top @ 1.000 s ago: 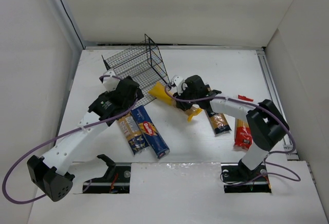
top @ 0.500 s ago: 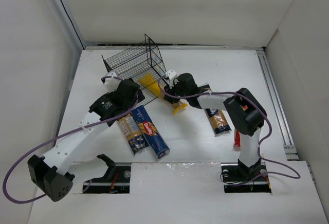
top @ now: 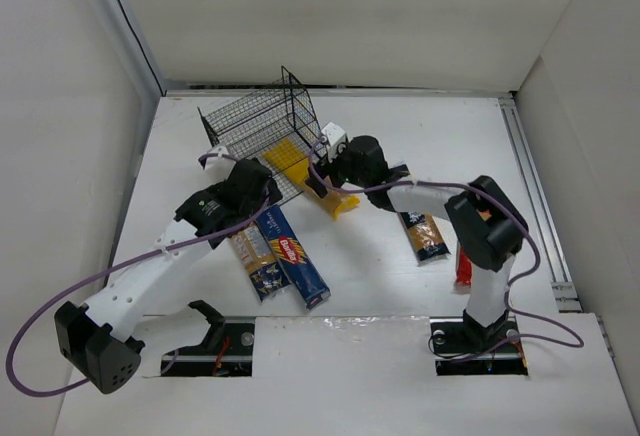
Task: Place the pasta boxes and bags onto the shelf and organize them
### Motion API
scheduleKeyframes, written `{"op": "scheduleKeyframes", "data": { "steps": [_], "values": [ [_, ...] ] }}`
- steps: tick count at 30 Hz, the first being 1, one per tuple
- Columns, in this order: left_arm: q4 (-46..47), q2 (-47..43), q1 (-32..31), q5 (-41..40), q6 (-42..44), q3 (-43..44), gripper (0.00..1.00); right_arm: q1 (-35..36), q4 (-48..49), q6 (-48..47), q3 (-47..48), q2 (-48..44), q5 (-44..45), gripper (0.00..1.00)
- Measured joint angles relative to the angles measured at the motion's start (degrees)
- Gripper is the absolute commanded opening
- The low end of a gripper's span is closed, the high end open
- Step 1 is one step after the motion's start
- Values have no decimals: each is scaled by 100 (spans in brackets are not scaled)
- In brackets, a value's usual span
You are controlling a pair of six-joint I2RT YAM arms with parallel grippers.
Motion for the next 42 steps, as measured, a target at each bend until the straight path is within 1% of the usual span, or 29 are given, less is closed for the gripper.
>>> {"op": "scheduleKeyframes", "data": {
  "steps": [2,5,7,9,13,16,23,28,35,38,39,40,41,42],
  "values": [
    [-55,-63,0,68,-48,-129,100,74,-127,-197,-350,-501,66,100],
    [-232,-260,0,155,-164,-308,100,417,-741,-551,-748,-1429,387,100],
    [-387,-387,0,149,-280,-332,100,881,-1259,-708,-804,-1958,745,100],
    [-546,-472,0,98,-433,-321,100,1491,-1633,-710,-804,-2323,1180,100],
    [-1008,-481,0,-4,-713,-138,100,2614,-2168,-367,-1054,-2669,1685,100],
    [-1276,-481,11,-181,-839,33,100,3171,-2627,13,-1300,-2610,2065,100],
    [-1600,-481,39,-367,-905,157,100,3864,-3156,568,-1338,-1902,2542,100],
    [-1617,-498,39,-358,-898,96,100,3932,-3213,848,-1128,-1416,2599,100],
    [-1613,-728,39,-343,-890,-42,100,3926,-3206,1014,-706,-772,3069,100],
    [-1613,-815,39,-343,-879,-42,100,3926,-3206,1071,-595,-667,3259,92],
    [-1613,-835,39,-343,-876,-42,100,3926,-3202,1152,-579,-640,3359,79],
    [-1613,-850,39,-345,-876,-42,100,3926,-3200,1163,-573,-632,3392,69],
    [-1613,-861,39,-345,-876,-42,100,3926,-3206,1241,-577,-632,3488,59],
    [-1613,-868,39,-345,-870,-44,100,3926,-3204,1305,-586,-636,3585,51]
  ]
}}
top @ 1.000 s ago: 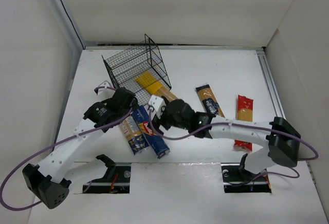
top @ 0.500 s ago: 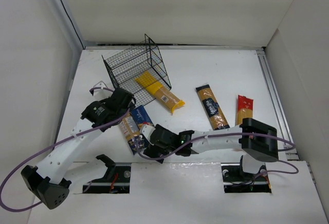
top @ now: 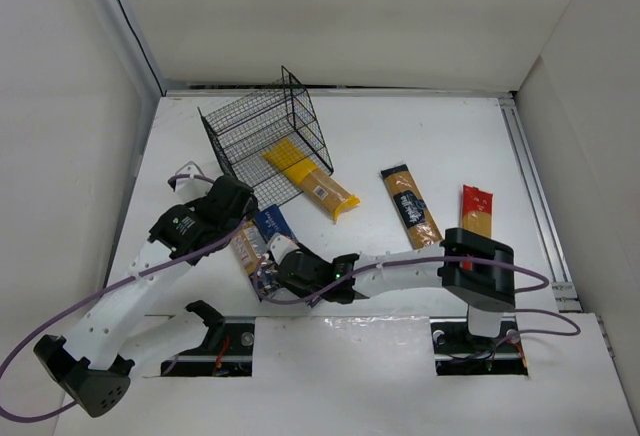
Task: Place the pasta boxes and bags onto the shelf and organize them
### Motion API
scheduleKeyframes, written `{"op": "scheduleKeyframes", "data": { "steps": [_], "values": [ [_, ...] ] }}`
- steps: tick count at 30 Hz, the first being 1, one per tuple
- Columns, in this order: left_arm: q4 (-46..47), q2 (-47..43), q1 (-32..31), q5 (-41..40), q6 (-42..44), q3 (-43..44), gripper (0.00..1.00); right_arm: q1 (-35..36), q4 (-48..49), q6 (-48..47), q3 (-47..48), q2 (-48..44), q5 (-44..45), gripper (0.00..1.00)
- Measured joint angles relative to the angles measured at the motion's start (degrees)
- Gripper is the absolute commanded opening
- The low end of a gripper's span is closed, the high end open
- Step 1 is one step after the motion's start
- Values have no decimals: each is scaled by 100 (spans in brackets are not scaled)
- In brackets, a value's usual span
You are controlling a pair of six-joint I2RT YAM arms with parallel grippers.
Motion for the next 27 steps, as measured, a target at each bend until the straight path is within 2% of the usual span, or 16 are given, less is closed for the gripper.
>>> {"op": "scheduleKeyframes", "data": {
  "steps": [1,2,10,14,18,21,22,27],
  "values": [
    [0,-2,0,0,4,-2,100,4,4,72,-2,-33,83,44],
    [0,-2,0,0,13,-2,100,7,4,140,-35,-105,177,42],
    [68,0,0,-7,81,-42,100,-127,-136,223,-789,-994,535,33],
    [125,46,0,-17,107,-50,100,-129,-365,197,-1237,-1731,629,22],
    [208,149,0,-22,146,-52,100,-140,-616,111,-1565,-2559,859,19],
    [278,238,0,-28,162,-63,100,-219,-660,-74,-1705,-2979,1064,13],
    [313,278,0,-37,170,-66,100,-284,-654,-127,-1714,-3067,1073,7],
    [435,433,0,-48,197,-72,100,-704,-273,-555,-1812,-3130,957,6]
  ]
}}
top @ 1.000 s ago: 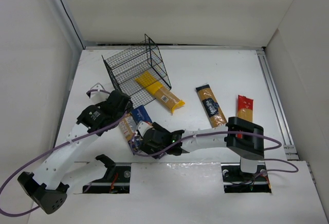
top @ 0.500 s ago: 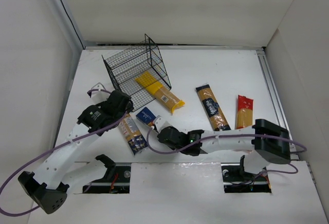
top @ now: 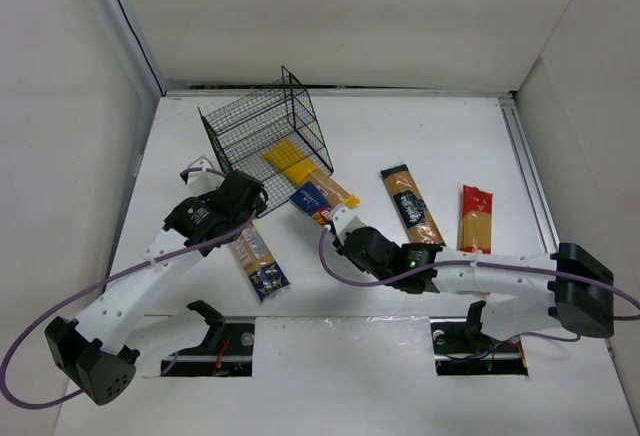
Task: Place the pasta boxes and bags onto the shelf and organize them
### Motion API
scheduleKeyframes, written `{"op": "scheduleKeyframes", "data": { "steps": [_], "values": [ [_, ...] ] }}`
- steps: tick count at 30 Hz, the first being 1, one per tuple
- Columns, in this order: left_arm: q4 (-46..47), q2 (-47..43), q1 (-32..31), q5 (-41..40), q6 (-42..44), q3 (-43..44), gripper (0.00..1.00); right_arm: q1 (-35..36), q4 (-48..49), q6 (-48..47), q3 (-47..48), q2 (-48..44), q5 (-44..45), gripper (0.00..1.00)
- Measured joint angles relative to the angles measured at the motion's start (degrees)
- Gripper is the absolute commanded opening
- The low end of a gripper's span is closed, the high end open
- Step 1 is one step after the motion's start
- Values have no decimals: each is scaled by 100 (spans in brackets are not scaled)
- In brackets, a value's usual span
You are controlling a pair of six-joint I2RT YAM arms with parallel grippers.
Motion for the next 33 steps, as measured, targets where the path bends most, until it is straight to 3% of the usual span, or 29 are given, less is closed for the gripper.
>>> {"op": "scheduleKeyframes", "data": {
  "steps": [9,16,25,29,33],
  "values": [
    [131,52,0,-17,76,2,100,-522,540,-619,50,732,-553,5],
    [203,50,0,-24,125,-22,100,-608,1165,-811,369,1311,-1064,3],
    [282,-17,0,-2,186,-201,100,-608,1803,-713,1010,2280,-1113,2],
    [374,-122,0,22,186,-304,100,-638,2031,-586,1423,2848,-1023,8],
    [424,-203,0,74,162,-466,100,-726,2297,-529,1969,3495,-979,24]
  ]
}}
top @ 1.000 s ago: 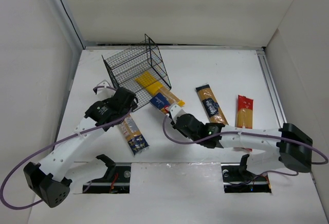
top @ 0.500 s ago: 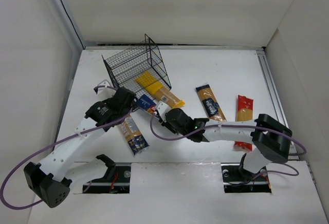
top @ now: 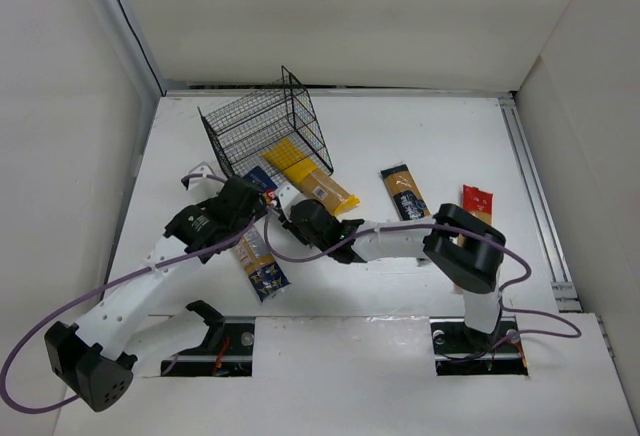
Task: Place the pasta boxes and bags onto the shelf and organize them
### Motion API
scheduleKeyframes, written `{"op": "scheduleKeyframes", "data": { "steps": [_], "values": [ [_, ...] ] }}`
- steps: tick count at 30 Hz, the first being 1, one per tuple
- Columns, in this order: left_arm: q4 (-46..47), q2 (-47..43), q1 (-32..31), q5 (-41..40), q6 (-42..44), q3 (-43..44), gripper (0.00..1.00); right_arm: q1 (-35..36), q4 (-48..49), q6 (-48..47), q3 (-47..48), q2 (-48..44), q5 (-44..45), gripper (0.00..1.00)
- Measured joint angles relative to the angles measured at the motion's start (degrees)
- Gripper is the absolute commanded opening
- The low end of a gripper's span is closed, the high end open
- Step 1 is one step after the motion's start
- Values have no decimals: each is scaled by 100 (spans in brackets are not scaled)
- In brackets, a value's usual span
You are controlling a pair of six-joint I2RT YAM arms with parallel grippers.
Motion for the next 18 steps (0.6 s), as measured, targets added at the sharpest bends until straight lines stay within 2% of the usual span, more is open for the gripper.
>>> {"op": "scheduleKeyframes", "data": {
  "steps": [1,3,4,6,7,9,10,14,18],
  "values": [
    [2,-17,20,-11,-42,-52,100,-28,103,2,114,136,2,34],
    [4,-50,66,63,-116,-151,100,-107,352,37,267,352,-31,46],
    [7,-66,61,138,-149,-210,100,-144,533,59,293,420,-46,63],
    [26,-96,57,278,-225,-299,100,-254,1075,70,330,511,-114,72],
    [28,-122,55,337,-254,-352,100,-323,1355,66,350,533,-229,86],
    [26,-177,55,459,-321,-450,100,-461,1834,68,354,535,-463,89],
    [24,-208,57,525,-372,-490,100,-518,2079,74,341,533,-592,100],
    [42,-319,57,824,-553,-619,100,-662,2796,85,-444,70,-857,100],
    [90,-389,57,1202,-789,-903,100,-656,2551,66,-1475,-1102,-640,100]
  ]
}}
